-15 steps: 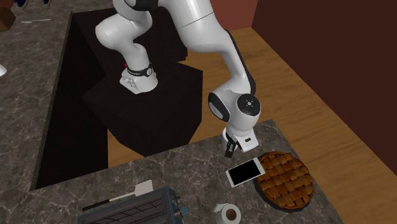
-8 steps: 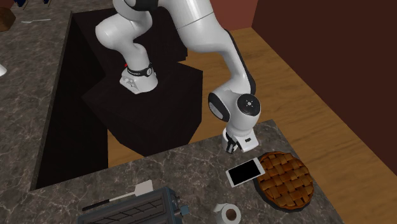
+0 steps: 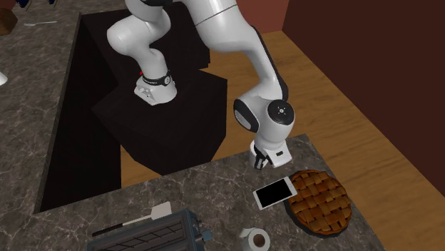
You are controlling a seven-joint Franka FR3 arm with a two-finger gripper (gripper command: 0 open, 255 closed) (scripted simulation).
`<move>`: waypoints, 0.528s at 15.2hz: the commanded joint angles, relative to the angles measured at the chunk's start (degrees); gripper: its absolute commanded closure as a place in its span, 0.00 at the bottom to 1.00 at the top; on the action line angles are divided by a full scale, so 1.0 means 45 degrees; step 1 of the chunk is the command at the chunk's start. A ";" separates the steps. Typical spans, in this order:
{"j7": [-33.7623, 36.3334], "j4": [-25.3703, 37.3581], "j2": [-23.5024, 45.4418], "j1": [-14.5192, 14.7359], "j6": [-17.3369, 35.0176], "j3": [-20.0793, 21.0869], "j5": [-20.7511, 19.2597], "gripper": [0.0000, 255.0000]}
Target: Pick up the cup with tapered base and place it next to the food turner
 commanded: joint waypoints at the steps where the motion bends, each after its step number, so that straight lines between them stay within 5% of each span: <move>1: 0.0036 -0.0051 -0.0296 0.0019 -0.0242 -0.0043 -0.0052 1.00; 8: 0.0211 -0.0145 -0.1241 0.0106 -0.1086 -0.0175 -0.0242 1.00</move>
